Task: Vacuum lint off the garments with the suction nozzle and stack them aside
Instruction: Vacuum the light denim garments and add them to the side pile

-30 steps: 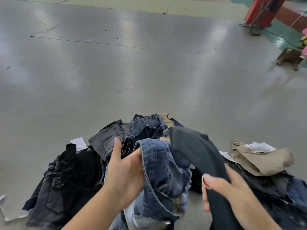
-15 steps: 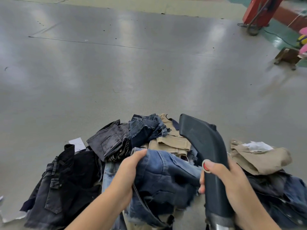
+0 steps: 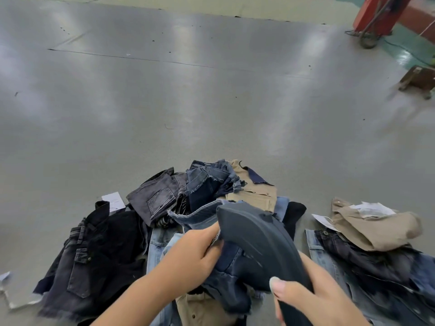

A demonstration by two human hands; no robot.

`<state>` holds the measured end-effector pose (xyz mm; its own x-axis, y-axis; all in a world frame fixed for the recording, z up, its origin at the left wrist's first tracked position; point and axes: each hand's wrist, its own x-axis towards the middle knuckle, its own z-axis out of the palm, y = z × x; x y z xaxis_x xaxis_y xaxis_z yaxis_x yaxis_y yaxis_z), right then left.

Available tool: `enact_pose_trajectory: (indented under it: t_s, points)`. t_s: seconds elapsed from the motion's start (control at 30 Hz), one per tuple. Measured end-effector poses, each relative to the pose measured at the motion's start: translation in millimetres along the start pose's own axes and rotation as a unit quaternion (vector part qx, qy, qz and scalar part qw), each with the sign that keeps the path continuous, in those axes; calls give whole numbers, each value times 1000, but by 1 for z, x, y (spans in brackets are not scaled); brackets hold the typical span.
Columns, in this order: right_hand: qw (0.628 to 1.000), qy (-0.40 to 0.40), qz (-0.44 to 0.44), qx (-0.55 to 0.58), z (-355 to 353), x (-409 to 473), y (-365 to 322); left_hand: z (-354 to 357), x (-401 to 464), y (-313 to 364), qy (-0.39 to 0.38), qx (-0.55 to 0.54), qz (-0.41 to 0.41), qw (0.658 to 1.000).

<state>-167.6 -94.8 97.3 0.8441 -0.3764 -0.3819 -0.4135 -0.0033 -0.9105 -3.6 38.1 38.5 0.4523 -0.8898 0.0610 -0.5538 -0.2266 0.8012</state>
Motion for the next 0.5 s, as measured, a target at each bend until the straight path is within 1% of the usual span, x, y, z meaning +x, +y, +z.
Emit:
enact_pose_trajectory:
  t_s: [0.07, 0.1, 0.17, 0.23, 0.33, 0.37, 0.43, 0.47, 0.5]
  points:
    - [997, 30, 31, 63, -1, 2, -6, 2, -3, 1, -23, 17, 12, 1000]
    - [995, 55, 28, 75, -4, 5, -7, 3, -4, 2, -28, 23, 15, 999]
    - [993, 82, 14, 83, -13, 8, -9, 3, -5, 2, -24, 0, 12, 1000]
    - [993, 72, 9, 91, -18, 6, -11, 1, -4, 1, -16, -24, -13, 999]
    - [995, 16, 27, 93, -11, 0, -12, 0, -3, 4, -23, -47, -34, 998]
    - [995, 12, 30, 91, -7, 0, -11, 0, -3, 6, -30, -66, -37, 997]
    - [995, 47, 25, 89, -4, 5, -7, 3, -4, 9, -36, -133, -82, 987]
    - [993, 78, 17, 86, -6, 9, -5, 4, -4, 11, -26, -197, -126, 972]
    - [990, 111, 8, 84, -9, 14, -2, 4, -5, 10, -16, -278, -181, 943]
